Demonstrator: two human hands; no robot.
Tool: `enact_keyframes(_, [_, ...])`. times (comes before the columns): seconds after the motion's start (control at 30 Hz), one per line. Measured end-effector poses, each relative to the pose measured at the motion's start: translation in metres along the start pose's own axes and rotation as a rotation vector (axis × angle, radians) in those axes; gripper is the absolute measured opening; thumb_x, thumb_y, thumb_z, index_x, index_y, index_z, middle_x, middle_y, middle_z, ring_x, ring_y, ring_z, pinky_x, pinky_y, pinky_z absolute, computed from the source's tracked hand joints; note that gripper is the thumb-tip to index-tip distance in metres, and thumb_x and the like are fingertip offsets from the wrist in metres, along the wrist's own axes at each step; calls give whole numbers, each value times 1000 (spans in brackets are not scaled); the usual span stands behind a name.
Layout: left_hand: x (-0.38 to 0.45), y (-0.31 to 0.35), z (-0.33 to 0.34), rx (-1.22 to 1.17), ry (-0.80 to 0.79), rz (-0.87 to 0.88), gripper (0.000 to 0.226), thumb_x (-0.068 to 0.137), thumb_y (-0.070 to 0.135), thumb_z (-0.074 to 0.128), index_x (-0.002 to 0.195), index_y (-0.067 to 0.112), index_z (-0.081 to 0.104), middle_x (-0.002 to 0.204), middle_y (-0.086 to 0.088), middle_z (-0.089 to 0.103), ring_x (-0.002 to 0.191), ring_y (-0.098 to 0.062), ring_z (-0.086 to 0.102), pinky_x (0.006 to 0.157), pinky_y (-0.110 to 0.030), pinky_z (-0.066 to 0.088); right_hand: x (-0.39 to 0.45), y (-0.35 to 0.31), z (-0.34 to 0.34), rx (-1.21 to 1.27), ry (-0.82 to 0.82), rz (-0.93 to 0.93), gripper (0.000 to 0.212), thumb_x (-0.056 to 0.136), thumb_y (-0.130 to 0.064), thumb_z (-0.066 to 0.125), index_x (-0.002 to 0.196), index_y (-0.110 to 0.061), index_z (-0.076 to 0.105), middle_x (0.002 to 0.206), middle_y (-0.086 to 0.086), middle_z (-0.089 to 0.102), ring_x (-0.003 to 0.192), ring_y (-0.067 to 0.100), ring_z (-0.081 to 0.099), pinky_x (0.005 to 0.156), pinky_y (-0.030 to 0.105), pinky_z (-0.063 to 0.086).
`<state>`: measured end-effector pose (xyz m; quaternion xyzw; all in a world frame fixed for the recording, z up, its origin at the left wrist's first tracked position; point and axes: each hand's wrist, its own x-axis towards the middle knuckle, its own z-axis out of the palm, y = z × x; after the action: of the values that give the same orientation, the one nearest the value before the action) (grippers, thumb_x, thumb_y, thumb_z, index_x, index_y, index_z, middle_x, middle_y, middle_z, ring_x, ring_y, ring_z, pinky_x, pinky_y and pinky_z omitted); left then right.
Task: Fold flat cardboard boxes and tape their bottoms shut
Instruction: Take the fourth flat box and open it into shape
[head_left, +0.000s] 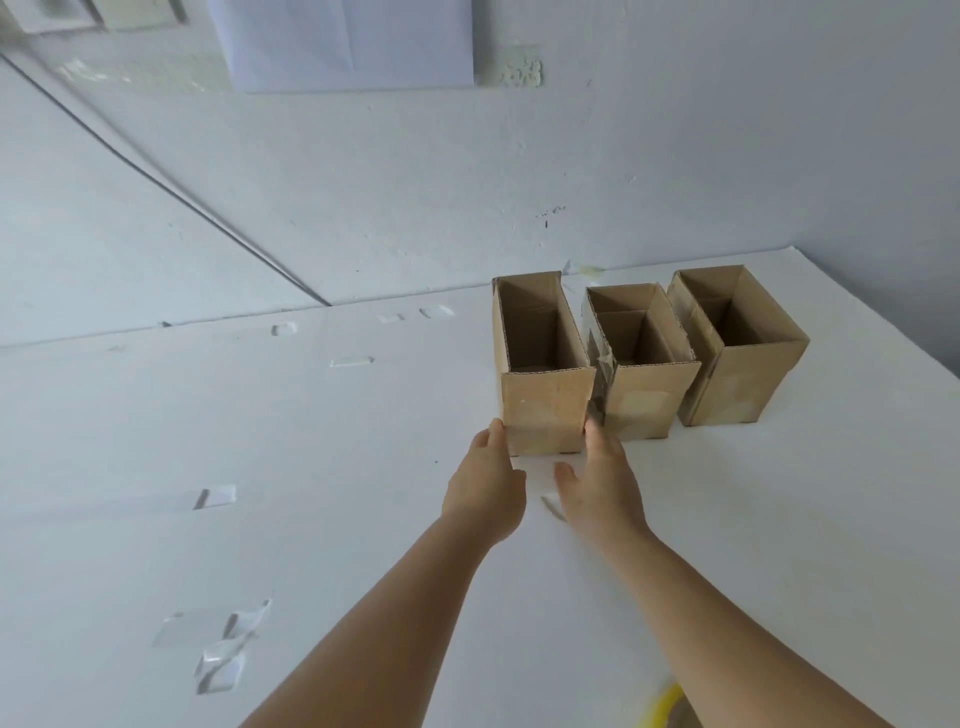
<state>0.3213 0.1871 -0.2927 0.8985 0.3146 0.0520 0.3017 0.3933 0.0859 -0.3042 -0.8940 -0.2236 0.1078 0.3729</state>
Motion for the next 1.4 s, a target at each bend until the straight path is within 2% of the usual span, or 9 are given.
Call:
enact_keyframes(0.1, [-15,-3,-10,265,-4,74,56,95,19,48,146,17,23,141,2,40,121,-22,47,93,-30,38,-9,1,-5,-195,-81,-31,67,96,-29,49,151,-13,13,158,3,20,141,22,28,108,33,33])
enact_keyframes(0.17, [-26,-10,-16,392,13,147,56,96,20,48,146,15,23,140,2,40,128,-19,38,102,-29,31,-17,1,-8,-332,-116,-93,64,97,-34,46,149,-12,16,157,4,21,142,23,24,112,35,30])
enact_keyframes(0.3, [-53,-25,-27,506,-3,165,59,97,21,45,149,13,18,149,-1,33,144,-20,18,112,-32,20,-41,-9,-10,-501,-194,-222,57,99,-38,36,147,-12,20,156,3,23,144,24,17,114,40,23])
enact_keyframes(0.43, [-88,-44,-44,493,17,132,61,96,25,47,149,15,19,148,-1,35,142,-19,22,112,-31,20,-72,-28,-2,-532,-257,-306,60,99,-39,36,149,-11,16,156,0,22,145,22,10,115,40,16])
enact_keyframes(0.63, [-160,-92,-80,454,83,66,60,96,27,48,149,17,21,147,-1,37,139,-18,29,111,-29,21,-133,-70,28,-511,-318,-408,60,98,-43,37,148,-14,20,155,-1,25,145,22,11,115,38,15])
enact_keyframes(0.93, [-300,-191,-149,416,175,-63,59,96,28,48,148,18,25,147,0,39,138,-18,31,111,-28,20,-264,-155,92,-490,-401,-547,60,98,-45,37,147,-14,22,155,-1,25,145,20,12,116,37,13])
enact_keyframes(1.17, [-402,-262,-197,411,241,-141,59,96,30,48,149,17,25,148,0,39,138,-17,32,111,-27,20,-360,-214,148,-476,-472,-634,64,98,-45,36,150,-13,17,157,0,20,146,19,10,118,37,11])
enact_keyframes(1.4, [-470,-321,-238,418,304,-231,59,96,31,48,149,18,26,148,0,40,137,-18,34,111,-29,21,-423,-263,196,-479,-530,-730,64,98,-46,36,150,-13,17,157,0,21,146,18,12,118,37,12])
